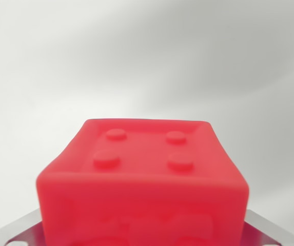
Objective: Destack cube
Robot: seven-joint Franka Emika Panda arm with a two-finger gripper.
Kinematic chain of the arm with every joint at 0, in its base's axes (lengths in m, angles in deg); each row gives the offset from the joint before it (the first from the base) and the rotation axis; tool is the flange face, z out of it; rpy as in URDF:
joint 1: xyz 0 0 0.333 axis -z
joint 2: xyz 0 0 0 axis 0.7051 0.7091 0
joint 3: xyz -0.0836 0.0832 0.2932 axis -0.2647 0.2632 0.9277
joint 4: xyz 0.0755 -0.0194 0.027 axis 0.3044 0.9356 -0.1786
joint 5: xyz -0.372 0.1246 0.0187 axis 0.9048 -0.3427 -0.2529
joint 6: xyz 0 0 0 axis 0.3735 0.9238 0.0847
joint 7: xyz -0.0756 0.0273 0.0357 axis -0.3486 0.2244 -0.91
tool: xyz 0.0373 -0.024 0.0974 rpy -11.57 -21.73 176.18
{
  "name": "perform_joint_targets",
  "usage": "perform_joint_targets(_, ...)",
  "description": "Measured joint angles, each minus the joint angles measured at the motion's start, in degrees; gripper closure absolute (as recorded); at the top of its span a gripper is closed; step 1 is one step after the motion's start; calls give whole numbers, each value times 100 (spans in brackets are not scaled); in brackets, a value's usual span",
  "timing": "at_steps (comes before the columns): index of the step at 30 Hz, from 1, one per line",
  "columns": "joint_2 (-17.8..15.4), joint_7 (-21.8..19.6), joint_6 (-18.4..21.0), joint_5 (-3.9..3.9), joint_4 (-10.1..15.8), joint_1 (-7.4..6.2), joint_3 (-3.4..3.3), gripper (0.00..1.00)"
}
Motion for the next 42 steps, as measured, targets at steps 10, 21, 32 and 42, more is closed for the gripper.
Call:
perform_joint_targets(10, 236, -184, 51, 0, -283, -127, 0, 100)
perform_joint_targets(21, 510, -384, 114, 0, -626, -266, 0, 100)
perform_joint_targets(32, 766, -570, 192, 0, -959, -389, 1, 100)
perform_joint_targets(42, 1011, -728, 268, 0, -1276, -496, 1, 100)
